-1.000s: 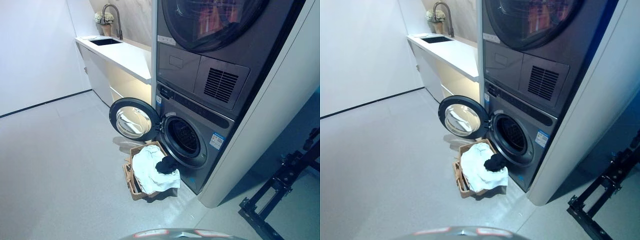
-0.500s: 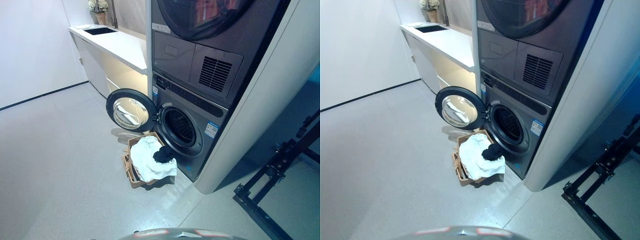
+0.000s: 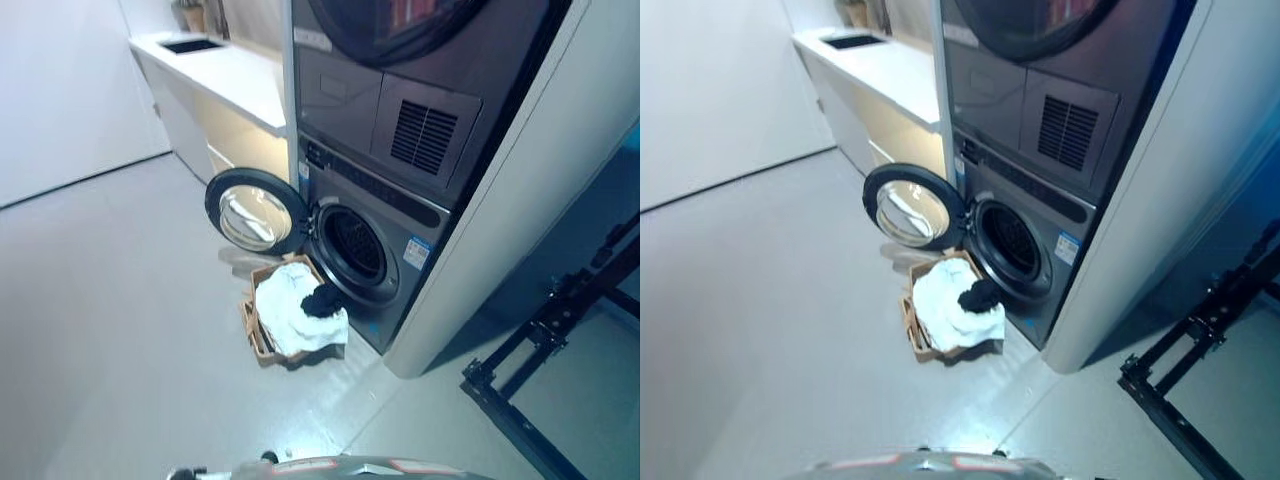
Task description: Put the clothes in the basket into the washing machine.
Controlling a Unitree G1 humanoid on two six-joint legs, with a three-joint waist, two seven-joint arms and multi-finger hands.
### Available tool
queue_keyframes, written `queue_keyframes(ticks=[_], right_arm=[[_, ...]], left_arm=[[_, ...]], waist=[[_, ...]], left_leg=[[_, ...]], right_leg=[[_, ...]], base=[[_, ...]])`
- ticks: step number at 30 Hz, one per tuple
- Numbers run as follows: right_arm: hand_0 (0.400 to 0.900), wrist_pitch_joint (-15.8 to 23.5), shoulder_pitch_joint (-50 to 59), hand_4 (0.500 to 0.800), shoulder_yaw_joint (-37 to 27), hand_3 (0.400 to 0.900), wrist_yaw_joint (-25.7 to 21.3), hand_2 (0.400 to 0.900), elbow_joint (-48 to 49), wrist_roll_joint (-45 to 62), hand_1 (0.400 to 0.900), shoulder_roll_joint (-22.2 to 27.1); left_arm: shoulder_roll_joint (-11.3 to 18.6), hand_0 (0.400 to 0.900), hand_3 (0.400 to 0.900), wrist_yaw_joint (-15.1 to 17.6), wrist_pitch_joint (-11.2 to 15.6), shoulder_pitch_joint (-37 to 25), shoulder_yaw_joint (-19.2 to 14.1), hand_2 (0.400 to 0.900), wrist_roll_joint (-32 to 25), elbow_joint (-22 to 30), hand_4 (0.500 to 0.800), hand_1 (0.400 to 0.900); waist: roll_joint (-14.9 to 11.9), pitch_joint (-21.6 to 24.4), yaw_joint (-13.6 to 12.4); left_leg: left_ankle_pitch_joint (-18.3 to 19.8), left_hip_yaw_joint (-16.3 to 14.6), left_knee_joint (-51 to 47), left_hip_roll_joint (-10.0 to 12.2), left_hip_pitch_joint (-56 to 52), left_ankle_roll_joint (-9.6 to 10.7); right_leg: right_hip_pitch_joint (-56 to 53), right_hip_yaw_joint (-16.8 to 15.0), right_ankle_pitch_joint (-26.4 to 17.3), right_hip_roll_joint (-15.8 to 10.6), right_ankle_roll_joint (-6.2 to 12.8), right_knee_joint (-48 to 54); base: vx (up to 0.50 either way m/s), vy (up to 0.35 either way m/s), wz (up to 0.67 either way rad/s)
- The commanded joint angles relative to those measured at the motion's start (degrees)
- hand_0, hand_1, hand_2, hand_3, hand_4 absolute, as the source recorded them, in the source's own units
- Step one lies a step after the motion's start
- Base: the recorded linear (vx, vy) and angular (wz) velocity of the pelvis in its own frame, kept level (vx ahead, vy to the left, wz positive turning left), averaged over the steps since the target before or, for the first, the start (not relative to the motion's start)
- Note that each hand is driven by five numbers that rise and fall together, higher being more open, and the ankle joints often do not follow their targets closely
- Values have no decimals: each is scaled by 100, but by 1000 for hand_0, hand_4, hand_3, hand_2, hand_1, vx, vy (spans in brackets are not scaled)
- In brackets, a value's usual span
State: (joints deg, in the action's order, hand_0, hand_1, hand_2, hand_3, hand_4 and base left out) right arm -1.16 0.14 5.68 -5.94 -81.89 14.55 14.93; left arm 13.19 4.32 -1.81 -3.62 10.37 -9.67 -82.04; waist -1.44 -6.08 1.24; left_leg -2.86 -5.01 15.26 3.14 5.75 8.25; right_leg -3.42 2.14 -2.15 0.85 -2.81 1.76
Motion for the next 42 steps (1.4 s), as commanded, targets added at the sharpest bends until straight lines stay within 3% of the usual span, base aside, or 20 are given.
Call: queue_keyframes(ticks=[1,3,7,9,11,13,14,17,20,21,23,25,29,30,32,35,38,42], right_arm=[[900,124,234,800,-33,900,-122,900,149,96,900,461],[900,118,281,800,-47,900,-146,900,150,141,900,505],[900,159,299,800,-61,900,-165,900,192,135,900,589],[900,178,321,800,-24,900,-185,900,223,69,900,624],[900,205,327,800,-15,900,-190,900,245,37,900,658],[900,206,325,800,-32,900,-159,900,235,11,900,635],[900,212,311,800,-41,900,-167,900,247,19,900,610],[900,244,362,800,22,900,-113,900,344,44,900,505],[900,294,460,800,81,900,-92,900,535,109,900,469],[900,320,493,800,82,900,-94,900,608,191,900,459],[900,361,575,800,69,900,-121,900,698,303,900,466],[900,408,613,800,116,900,-149,900,847,362,900,468],[900,478,622,800,124,900,-174,900,1124,481,900,450],[900,528,626,800,134,900,-183,900,1281,565,900,439],[900,578,639,800,171,900,-209,900,1470,629,900,428],[900,616,602,800,211,900,-237,900,1847,592,900,451],[900,598,443,800,208,900,-229,900,2001,517,900,464],[900,554,430,800,407,900,-209,900,2104,265,900,520]], left_arm=[[-131,900,900,7,101,-10,-58,900,-314,152,800,900],[-159,900,900,-3,107,28,-98,900,-430,135,800,900],[-195,900,900,11,135,204,-167,900,-441,72,800,900],[-206,900,900,54,143,243,-158,900,-446,48,800,900],[-192,900,900,75,153,264,-160,900,-421,32,800,900],[-153,900,900,55,143,276,-187,900,-377,6,800,900],[-115,900,900,61,145,320,-175,900,-347,15,800,900],[15,900,900,11,148,241,-193,900,-339,77,800,900],[104,900,900,9,134,156,-173,900,-310,111,800,900],[145,900,900,17,131,94,-165,900,-313,126,800,900],[216,900,900,44,127,-27,-154,900,-344,133,800,900],[250,900,900,64,125,-102,-145,900,-386,160,800,900],[305,900,900,88,129,-189,-131,900,-429,219,800,900],[328,900,900,135,138,-254,-134,900,-436,239,800,900],[335,900,900,181,156,-341,-104,900,-434,220,800,900],[324,900,900,245,178,-435,-114,900,-420,186,800,900],[287,900,900,269,217,-478,-162,900,-366,173,800,900],[225,900,900,259,209,-415,-205,900,-395,206,800,900]], waist=[[225,-715,-83],[276,-738,-64],[404,-701,-95],[488,-690,-147],[506,-619,-160],[396,-506,-167],[273,-422,-203],[96,-298,-255],[-40,-298,-329],[-69,-342,-316],[-72,-497,-255],[26,-683,-155],[116,-921,-40],[151,-1012,12],[155,-1079,12],[129,-1137,10],[107,-1117,73],[117,-1087,116]], left_leg=[[20,-171,2535,-170,800,-443],[163,-150,2467,-225,1154,-522],[190,-98,650,-399,1181,-593],[-270,172,-644,-423,1051,-520],[-500,292,-1211,-428,1129,-404],[-455,33,-853,-411,1254,-486],[-295,-38,-485,-504,1478,-587],[2,-146,-182,-593,1615,-846],[324,-156,-199,-736,1547,-1054],[406,-150,-284,-808,1438,-1119],[496,-65,-491,-953,1140,-1235],[556,-3,-773,-1054,687,-1339],[575,41,-988,-1027,240,-1367],[571,57,-1032,-932,102,-1317],[598,29,-1072,-861,36,-1253],[654,31,-1137,-841,-111,-1140],[851,166,-1040,-921,-274,-1024],[1111,398,-907,-933,-625,-880]], right_leg=[[-56,-214,1076,82,185,-893],[-16,-215,1179,54,135,-982],[-280,-281,1494,-10,217,-984],[-427,-295,1552,15,283,-899],[-609,-281,1618,-22,384,-780],[-791,-319,1631,-175,499,-676],[-856,-308,1637,-350,585,-686],[-556,-416,1561,-528,698,-924],[-182,-451,1234,-648,849,-1539],[4,-459,912,-676,894,-1984],[555,-454,310,-743,831,-3017],[978,-329,-81,-873,627,-3764],[1630,-314,210,-732,488,-4326],[2011,-329,641,-467,475,-4072],[2247,-402,864,-244,570,-3404],[2217,-633,430,-1,861,-1683],[2214,-900,-31,-2,1038,-474],[2313,-803,-193,-26,999,-682]], base=[[71,-128,-2],[158,-29,-3],[333,90,-17],[413,161,-19],[488,202,-8],[600,267,-15],[618,297,-25],[530,317,-19],[401,284,-6],[323,275,7],[232,266,10],[207,276,14],[158,101,8],[133,-36,2],[163,-70,-1],[206,-138,7],[316,-209,41],[369,-361,44]])
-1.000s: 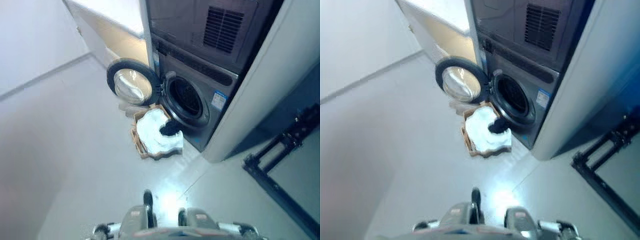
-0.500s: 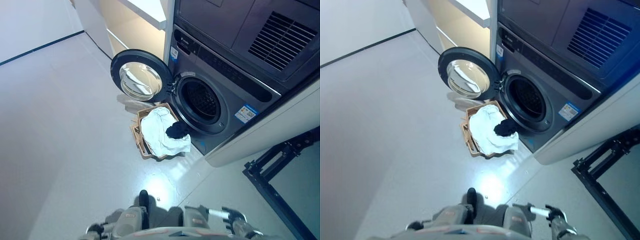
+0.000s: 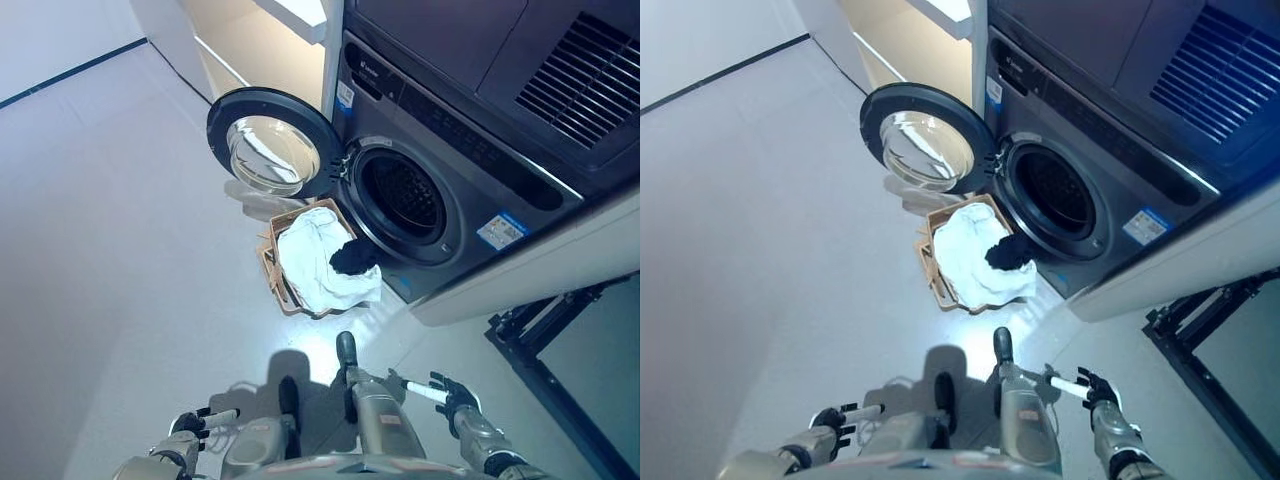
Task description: Put the clothes in the basket into the washing machine.
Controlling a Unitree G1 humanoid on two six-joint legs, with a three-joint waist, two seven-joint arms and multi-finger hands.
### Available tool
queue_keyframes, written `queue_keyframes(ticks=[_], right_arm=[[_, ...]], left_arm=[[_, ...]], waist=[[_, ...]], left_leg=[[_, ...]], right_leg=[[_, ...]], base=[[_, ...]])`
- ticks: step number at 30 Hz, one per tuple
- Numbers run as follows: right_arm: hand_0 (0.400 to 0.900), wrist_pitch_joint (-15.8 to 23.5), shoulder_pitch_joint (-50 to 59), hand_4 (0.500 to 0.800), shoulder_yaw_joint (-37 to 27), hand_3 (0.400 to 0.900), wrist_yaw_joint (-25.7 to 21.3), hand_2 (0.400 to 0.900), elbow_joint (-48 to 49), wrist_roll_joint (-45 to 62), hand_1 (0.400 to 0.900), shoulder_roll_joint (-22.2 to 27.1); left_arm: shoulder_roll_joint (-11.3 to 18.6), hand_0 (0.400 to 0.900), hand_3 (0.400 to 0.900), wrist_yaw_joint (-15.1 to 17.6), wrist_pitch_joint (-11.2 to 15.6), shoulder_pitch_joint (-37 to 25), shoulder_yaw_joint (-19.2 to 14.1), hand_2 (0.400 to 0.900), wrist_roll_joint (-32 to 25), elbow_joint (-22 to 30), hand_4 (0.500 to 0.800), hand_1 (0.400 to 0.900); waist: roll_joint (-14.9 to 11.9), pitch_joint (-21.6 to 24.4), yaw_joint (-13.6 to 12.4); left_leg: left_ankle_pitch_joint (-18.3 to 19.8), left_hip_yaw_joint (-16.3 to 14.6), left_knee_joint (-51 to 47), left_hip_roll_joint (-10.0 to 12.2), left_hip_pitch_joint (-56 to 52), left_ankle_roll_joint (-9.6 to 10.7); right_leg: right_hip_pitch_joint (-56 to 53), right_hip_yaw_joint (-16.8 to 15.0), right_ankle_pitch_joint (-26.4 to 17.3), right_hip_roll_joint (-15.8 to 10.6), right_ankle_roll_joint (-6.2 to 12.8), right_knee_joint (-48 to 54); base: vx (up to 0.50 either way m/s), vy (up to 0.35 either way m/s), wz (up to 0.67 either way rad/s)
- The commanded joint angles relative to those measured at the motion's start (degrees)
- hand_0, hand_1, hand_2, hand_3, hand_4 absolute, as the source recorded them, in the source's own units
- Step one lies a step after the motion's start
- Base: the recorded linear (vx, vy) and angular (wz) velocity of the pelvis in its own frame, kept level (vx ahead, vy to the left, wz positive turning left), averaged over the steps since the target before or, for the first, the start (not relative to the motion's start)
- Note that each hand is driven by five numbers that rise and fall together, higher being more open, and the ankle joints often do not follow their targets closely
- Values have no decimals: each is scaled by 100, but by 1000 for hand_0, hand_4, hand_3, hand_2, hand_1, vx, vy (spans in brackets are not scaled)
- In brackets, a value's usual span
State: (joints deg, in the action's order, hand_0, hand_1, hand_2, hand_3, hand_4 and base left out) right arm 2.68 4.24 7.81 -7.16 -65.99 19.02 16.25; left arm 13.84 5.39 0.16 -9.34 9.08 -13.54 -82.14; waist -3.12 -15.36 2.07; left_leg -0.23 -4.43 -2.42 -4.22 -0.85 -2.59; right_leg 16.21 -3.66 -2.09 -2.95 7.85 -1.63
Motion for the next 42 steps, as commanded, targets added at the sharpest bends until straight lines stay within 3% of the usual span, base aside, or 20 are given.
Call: queue_keyframes(ticks=[1,3,7,10,13,15,18,21,29,35,42], right_arm=[[900,167,77,800,271,900,-54,900,494,-191,900,411],[900,130,87,800,316,900,-54,900,546,-268,900,481],[900,167,31,800,340,900,-47,900,821,-299,900,676],[900,153,48,800,334,900,-135,900,836,-295,900,756],[900,161,111,800,360,900,-230,900,786,-301,900,773],[900,153,203,800,453,900,-254,900,758,-379,900,808],[900,150,403,800,673,900,-267,900,808,-585,900,898],[900,130,635,800,877,900,-269,900,994,-851,900,978],[900,165,1839,800,1406,900,-384,900,1179,-931,900,1177],[900,154,2776,800,1740,900,-533,900,1080,-925,900,1349],[900,129,4062,800,2069,900,-989,900,574,-1151,900,1729]], left_arm=[[127,900,900,177,28,161,-88,900,-44,207,800,900],[64,900,900,145,5,273,-144,900,-123,182,800,900],[-117,900,900,145,8,384,-177,900,-235,206,800,900],[-211,900,900,137,13,397,-98,900,-258,234,800,900],[-283,900,900,148,4,465,1,900,-239,246,800,900],[-281,900,900,169,6,481,61,900,-210,266,800,900],[-217,900,900,237,26,400,177,900,-140,327,800,900],[-127,900,900,232,19,284,258,900,1,338,800,900],[165,900,900,366,135,-199,485,900,-178,621,800,900],[287,900,900,443,182,-559,591,900,-461,754,800,900],[396,900,900,611,264,-830,653,900,-879,950,800,900]], waist=[[322,-131,71],[428,-61,102],[556,-251,121],[540,-400,78],[589,-431,74],[622,-456,52],[694,-508,-1],[703,-524,8],[522,-719,-228],[398,-999,-316],[375,-1237,-436]], left_leg=[[911,407,883,-150,-42,237],[961,377,1172,-24,-96,317],[77,47,3371,285,793,632],[-125,-252,3959,589,1205,642],[77,-360,3344,421,1502,588],[166,-325,2349,319,1522,509],[-380,-96,919,377,1475,567],[-268,-160,689,365,1352,483],[-110,-325,975,218,2041,292],[199,-319,1833,188,2876,153],[730,-343,3228,204,3946,36]], right_leg=[[494,-342,-159,433,-135,-612],[471,-240,8,469,-229,-955],[147,-63,388,476,-537,-1144],[-12,-25,640,494,-746,-1245],[-110,68,778,491,-774,-1317],[-149,109,807,485,-723,-1327],[-70,224,865,528,-707,-1490],[177,233,988,552,-670,-1804],[830,110,762,481,-514,-1730],[1481,94,788,439,-514,-2251],[2445,108,1164,370,-650,-3426]], base=[[431,-456,42],[470,-459,34],[298,-438,37],[199,-357,21],[194,-184,20],[169,-81,14],[141,-2,10],[107,116,-4],[40,146,-14],[-8,93,6],[-23,38,8]])
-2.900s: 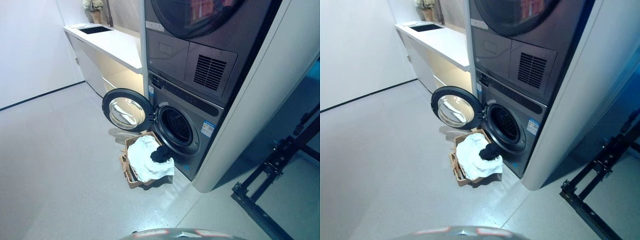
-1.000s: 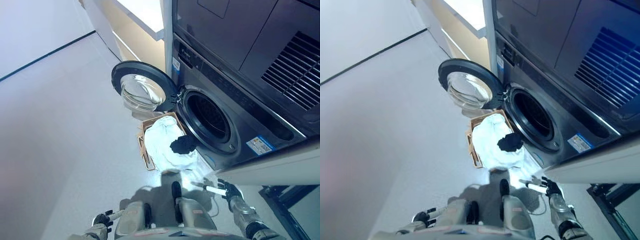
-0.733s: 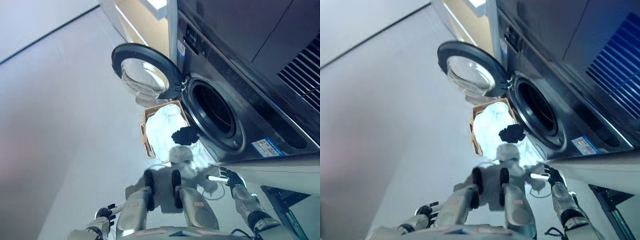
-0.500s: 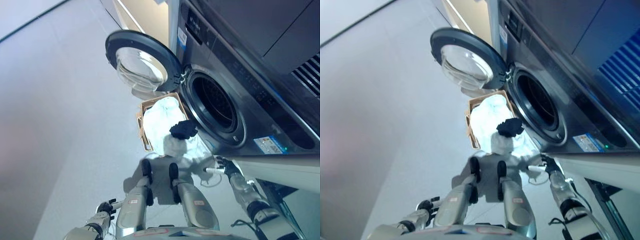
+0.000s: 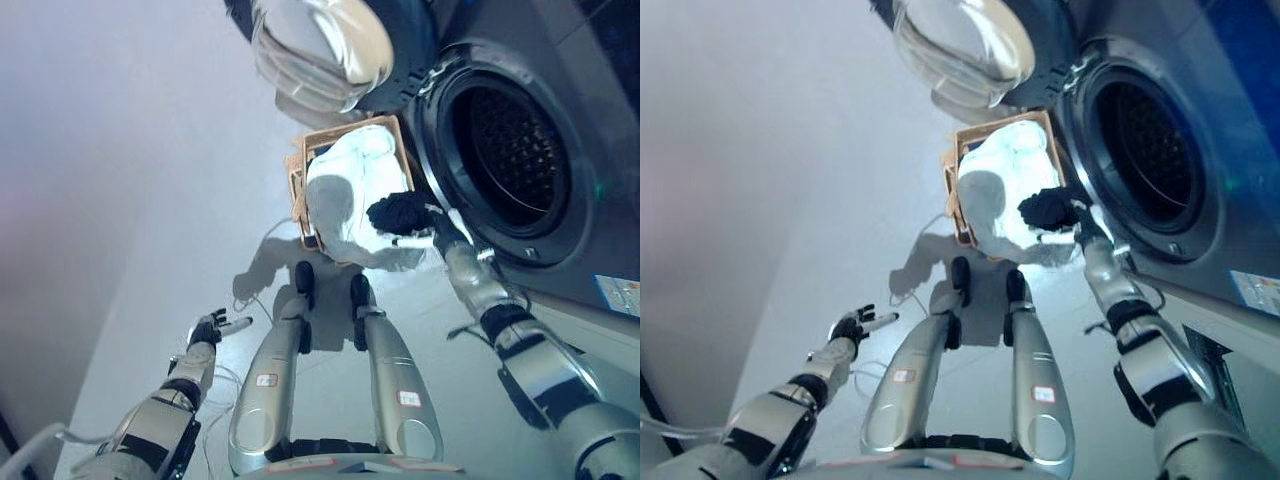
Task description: Put the clothes in the basket into the washing machine.
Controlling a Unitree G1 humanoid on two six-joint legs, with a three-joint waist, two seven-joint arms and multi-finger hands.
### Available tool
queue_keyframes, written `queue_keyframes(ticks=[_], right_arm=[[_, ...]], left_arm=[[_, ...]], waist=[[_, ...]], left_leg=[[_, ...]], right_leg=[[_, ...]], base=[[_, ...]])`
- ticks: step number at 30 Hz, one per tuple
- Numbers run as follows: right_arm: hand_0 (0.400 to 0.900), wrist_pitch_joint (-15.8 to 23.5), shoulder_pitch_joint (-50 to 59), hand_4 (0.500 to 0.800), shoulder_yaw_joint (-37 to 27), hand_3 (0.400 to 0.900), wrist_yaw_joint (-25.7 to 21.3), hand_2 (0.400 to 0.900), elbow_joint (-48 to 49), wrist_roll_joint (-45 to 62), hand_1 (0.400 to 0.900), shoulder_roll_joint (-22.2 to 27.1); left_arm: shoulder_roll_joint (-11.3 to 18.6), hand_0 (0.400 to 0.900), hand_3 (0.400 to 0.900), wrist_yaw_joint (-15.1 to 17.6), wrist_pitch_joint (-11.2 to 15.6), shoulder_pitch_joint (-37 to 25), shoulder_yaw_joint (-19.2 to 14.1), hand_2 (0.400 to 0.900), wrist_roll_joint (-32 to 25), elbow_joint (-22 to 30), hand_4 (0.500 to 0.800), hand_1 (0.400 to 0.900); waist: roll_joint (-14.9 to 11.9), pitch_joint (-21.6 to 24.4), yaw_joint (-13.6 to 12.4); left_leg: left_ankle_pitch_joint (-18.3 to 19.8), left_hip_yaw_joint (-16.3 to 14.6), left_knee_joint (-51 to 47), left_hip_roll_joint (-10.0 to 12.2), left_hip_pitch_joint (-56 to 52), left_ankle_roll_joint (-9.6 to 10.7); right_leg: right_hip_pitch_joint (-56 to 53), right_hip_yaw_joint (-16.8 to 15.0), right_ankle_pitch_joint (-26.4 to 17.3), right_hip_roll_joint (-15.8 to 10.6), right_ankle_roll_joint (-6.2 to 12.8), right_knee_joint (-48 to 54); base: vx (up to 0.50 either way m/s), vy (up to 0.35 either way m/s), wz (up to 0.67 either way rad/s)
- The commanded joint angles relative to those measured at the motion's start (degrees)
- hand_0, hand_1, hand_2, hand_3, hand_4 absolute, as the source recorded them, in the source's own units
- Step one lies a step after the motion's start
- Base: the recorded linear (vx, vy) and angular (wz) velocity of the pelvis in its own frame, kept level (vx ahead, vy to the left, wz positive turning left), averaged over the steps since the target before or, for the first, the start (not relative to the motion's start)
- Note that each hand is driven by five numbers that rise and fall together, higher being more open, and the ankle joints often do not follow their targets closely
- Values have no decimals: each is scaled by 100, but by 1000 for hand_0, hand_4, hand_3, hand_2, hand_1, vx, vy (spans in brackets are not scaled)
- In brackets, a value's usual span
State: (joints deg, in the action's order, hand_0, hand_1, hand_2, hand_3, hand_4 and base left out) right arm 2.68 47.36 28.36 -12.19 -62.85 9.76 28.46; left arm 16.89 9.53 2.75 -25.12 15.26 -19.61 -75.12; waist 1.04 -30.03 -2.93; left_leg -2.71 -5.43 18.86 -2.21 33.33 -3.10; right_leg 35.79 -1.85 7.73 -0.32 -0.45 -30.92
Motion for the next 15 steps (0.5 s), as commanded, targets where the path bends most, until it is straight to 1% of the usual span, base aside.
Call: queue_keyframes(ticks=[1,2,3,6,8,10,15], right_arm=[[900,104,-20,800,109,900,-647,900,105,-396,900,562],[900,105,166,800,172,900,-777,900,33,-487,900,619],[900,86,326,800,182,900,-1031,900,-47,-621,900,675],[900,71,740,800,256,900,-1447,900,-201,-830,900,770],[900,90,995,800,276,900,-1498,900,-346,-756,900,791],[900,107,1201,800,326,900,-1405,900,-466,-598,900,838],[900,232,1353,800,307,900,-1502,900,-258,-426,900,915]], left_arm=[[99,900,900,243,19,686,47,900,-349,269,800,900],[108,900,900,274,42,625,66,900,-399,306,800,900],[106,900,900,346,70,582,60,900,-489,353,800,900],[82,900,900,495,182,495,137,900,-630,528,800,900],[76,900,900,521,222,394,180,900,-732,640,800,900],[69,900,900,493,215,324,242,900,-831,718,800,900],[46,900,900,484,225,261,190,900,-1042,864,800,900]], waist=[[-20,205,43],[-1,176,38],[19,142,36],[96,74,-2],[174,49,-39],[252,44,-71],[363,51,-117]], left_leg=[[1030,-239,1262,8,671,80],[1055,-217,1368,-5,789,88],[1103,-225,1532,0,941,83],[1124,-201,1727,2,1279,118],[1138,-172,1881,-2,1537,132],[1153,-171,2081,-6,1840,150],[1214,-174,2515,5,2473,165]], right_leg=[[642,-64,239,94,158,-674],[749,-53,283,86,136,-787],[879,-35,329,79,114,-928],[1218,-6,391,58,76,-1166],[1450,22,415,34,61,-1299],[1764,43,456,20,45,-1500],[2454,52,576,-19,13,-1955]], base=[[-32,-10,17],[-33,-24,19],[-33,-37,18],[-33,-53,15],[-35,-64,17],[-37,-66,17],[-19,-46,10]])
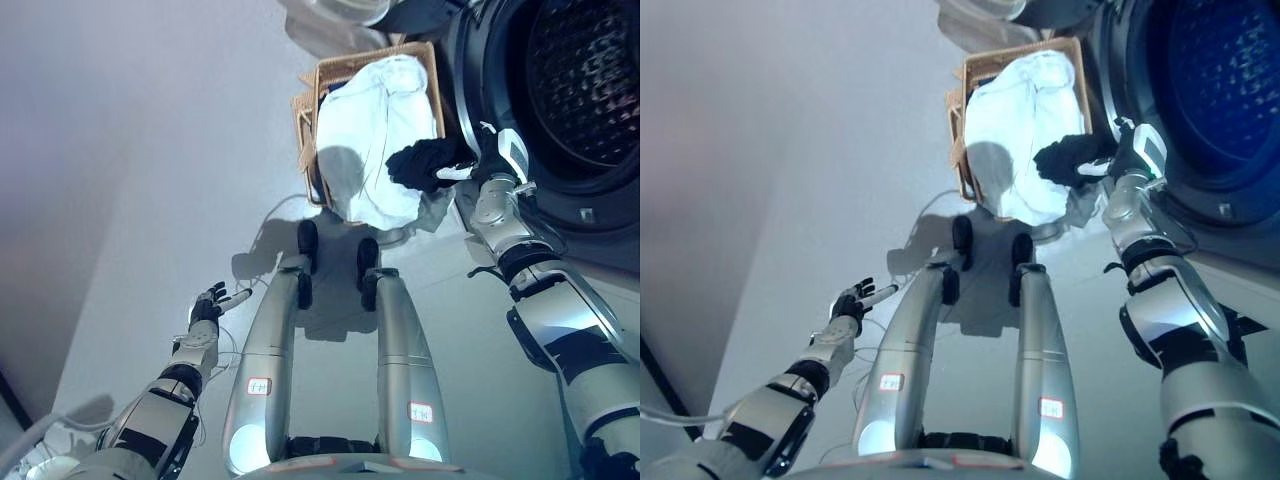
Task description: Put the clothes in the basket into the washing machine.
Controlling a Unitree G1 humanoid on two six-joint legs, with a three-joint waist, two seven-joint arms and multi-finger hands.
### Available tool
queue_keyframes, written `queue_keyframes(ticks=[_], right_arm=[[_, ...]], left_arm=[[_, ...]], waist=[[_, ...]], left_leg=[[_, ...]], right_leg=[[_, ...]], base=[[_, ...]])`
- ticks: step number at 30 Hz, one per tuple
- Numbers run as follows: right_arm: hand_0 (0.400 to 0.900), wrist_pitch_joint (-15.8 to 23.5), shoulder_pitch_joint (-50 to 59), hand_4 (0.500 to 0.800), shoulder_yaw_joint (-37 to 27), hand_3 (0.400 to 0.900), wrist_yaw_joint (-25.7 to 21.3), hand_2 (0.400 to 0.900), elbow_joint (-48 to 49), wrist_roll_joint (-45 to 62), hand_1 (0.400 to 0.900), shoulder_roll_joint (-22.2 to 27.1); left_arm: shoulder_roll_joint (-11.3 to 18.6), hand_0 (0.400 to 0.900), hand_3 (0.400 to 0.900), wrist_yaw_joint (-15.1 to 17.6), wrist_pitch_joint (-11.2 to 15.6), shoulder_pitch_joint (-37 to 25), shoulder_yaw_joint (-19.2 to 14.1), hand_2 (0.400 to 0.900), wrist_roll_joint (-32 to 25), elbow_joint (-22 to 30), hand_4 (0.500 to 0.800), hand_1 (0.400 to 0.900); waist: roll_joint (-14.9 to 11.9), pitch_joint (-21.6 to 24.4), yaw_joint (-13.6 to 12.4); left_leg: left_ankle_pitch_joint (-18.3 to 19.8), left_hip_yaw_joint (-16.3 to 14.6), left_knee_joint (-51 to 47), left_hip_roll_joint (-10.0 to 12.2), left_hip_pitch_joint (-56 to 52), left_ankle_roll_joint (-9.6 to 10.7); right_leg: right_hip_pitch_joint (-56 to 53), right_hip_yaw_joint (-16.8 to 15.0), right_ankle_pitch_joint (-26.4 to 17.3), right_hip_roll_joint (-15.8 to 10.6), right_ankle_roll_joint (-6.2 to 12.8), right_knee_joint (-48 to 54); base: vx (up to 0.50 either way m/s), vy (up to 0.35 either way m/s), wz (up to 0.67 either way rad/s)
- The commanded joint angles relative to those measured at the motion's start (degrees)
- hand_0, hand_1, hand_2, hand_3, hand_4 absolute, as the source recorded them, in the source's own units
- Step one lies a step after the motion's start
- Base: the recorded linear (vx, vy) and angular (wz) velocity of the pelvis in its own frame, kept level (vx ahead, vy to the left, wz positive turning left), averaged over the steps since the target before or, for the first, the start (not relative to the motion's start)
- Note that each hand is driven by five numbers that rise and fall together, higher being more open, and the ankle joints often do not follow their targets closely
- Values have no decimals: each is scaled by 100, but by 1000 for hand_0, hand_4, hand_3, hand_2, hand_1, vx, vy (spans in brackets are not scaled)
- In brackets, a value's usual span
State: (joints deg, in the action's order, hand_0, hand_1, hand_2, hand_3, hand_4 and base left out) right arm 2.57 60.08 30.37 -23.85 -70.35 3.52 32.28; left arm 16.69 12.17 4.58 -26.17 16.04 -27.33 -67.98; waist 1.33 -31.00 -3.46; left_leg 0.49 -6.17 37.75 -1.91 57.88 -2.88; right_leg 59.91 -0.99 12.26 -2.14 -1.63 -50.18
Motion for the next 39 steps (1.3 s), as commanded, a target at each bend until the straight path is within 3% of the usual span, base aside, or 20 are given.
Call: queue_keyframes(ticks=[1,8,12,19,20,21,22,23,32,39], right_arm=[[900,288,85,800,74,900,-391,900,574,225,900,513],[900,307,483,800,225,900,-270,900,365,408,900,392],[900,304,553,800,166,900,124,900,205,834,900,244],[900,25,409,800,663,900,721,900,-259,224,900,131],[775,6,355,725,713,775,771,775,-271,128,775,114],[775,-14,302,725,780,775,811,775,-308,-11,775,89],[500,-30,238,560,833,500,846,500,-297,-91,500,73],[400,-34,162,500,893,400,898,400,-285,-185,400,51],[400,10,-128,500,634,400,657,400,-156,-145,400,26],[400,384,-471,500,-317,400,87,400,1167,961,400,174]], left_arm=[[60,900,900,244,56,376,95,900,-301,184,800,900],[6,900,900,247,68,347,240,900,-412,225,800,900],[-50,900,900,215,46,275,278,900,-509,223,800,900],[-112,900,900,111,-3,288,274,900,-469,24,800,900],[-106,900,900,101,0,282,261,900,-440,-21,800,900],[-107,900,900,89,-13,272,248,900,-416,-52,800,900],[-95,900,900,93,-18,283,236,900,-397,-74,800,900],[-82,900,900,87,-17,288,218,900,-379,-99,800,900],[5,900,900,138,-41,284,92,900,-272,-216,800,900],[60,900,900,271,-86,455,-170,900,-312,-319,800,900]], waist=[[354,153,-81],[396,218,-188],[435,240,-239],[377,300,-259],[364,302,-254],[359,312,-260],[345,326,-261],[328,340,-260],[197,456,-197],[35,516,-19]], left_leg=[[903,-111,689,-34,119,138],[944,-168,1071,-81,657,123],[954,-181,1275,-111,936,117],[943,-164,1472,-120,1176,120],[940,-159,1474,-125,1178,121],[938,-142,1482,-133,1189,123],[933,-125,1483,-138,1193,125],[928,-114,1480,-139,1190,128],[850,-69,1218,-128,1034,147],[829,-92,955,-54,723,141]], right_leg=[[154,-32,136,166,128,-102],[779,-32,192,133,138,-519],[1049,-6,219,123,139,-732],[1270,62,226,126,117,-908],[1276,74,218,121,115,-916],[1282,80,218,115,115,-917],[1285,89,218,116,113,-912],[1279,89,213,117,112,-895],[1122,109,101,99,127,-649],[825,57,-9,175,128,-339]], base=[[0,0,0],[-9,-1,2],[-28,-10,7],[-12,-7,2],[0,0,0],[0,0,0],[0,0,0],[0,0,0],[-1,2,-1],[-5,39,-17]])
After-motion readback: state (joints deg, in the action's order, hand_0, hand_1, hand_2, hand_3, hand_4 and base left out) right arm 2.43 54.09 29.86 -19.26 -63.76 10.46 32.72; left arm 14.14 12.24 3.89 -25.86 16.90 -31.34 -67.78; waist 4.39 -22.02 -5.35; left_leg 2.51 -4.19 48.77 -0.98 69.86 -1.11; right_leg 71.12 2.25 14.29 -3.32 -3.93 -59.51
